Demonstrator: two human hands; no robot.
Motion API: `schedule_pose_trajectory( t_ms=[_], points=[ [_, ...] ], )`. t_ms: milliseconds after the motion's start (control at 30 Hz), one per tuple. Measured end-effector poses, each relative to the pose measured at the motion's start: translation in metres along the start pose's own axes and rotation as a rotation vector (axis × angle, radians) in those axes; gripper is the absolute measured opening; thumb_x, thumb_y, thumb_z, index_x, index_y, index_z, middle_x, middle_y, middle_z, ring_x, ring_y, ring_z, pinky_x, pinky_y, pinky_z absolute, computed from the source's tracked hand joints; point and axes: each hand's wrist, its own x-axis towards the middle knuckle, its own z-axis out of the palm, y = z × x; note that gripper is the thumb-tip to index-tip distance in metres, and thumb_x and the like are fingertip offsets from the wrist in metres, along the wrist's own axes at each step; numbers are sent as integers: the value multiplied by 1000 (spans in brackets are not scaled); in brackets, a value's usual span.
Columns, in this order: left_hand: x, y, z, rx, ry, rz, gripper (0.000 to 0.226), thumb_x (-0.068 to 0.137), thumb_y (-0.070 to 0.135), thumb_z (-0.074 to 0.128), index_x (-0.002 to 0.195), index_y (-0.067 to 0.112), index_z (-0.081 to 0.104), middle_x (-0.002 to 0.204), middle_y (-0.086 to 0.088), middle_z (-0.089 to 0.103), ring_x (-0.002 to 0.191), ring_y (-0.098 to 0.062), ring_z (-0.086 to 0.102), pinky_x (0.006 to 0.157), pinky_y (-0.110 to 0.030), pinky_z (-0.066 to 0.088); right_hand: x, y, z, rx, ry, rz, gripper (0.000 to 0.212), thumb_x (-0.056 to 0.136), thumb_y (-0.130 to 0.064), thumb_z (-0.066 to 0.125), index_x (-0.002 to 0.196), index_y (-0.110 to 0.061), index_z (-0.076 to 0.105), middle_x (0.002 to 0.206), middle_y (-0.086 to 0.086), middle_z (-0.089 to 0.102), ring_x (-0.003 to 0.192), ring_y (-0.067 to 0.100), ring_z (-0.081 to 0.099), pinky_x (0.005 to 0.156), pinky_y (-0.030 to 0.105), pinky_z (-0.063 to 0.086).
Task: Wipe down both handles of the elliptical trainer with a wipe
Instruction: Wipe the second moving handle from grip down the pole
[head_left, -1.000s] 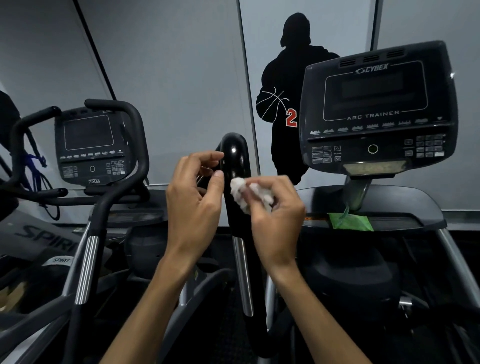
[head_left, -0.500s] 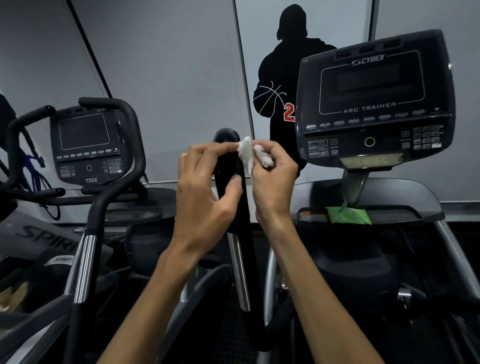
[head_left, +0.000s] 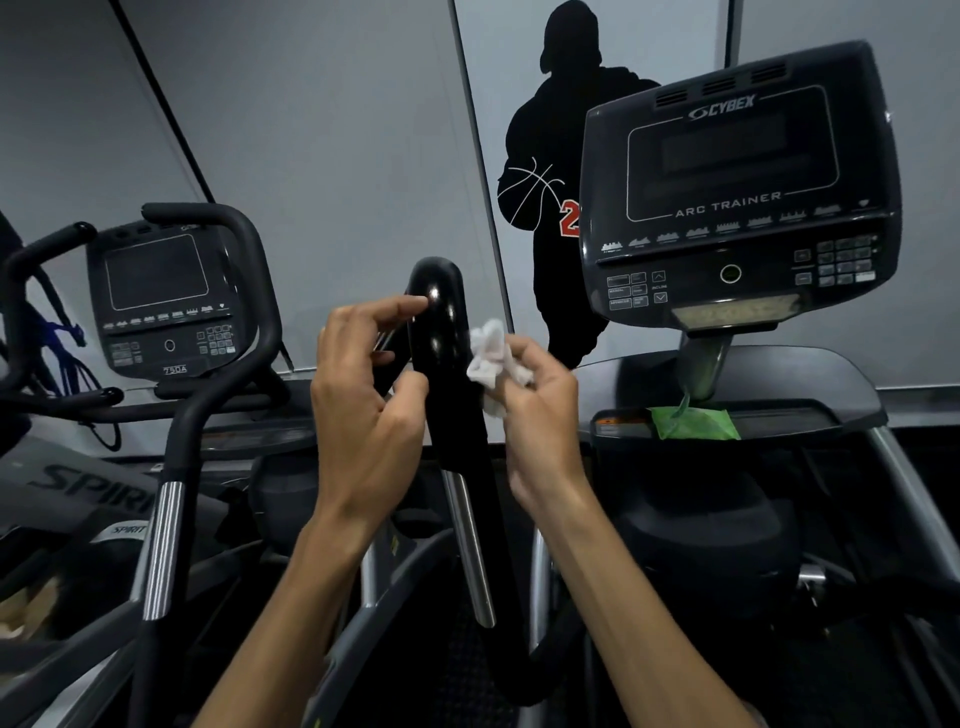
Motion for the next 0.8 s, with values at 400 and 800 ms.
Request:
schedule_pose_trajectory(
  t_ms=[400,800],
  points=[
    [-1,0,1,39,29,10,39,82,-5,59,115,16,66,112,9,58,109,-17,59,86,-25,50,-11,-7,-10,-104,72,-71,16,94,1,66,92,-13,72,79,-5,72,74,0,68,67,14,53],
    [-1,0,2,85,-14,59,34,86,2,60,114,21,64,111,7,57,108,-12,55,88,-12,41,5,11,-5,158,-12,8,4,87,-3,71,90,-5,71,93,19,68,91,29,62,82,32,55]
  ],
)
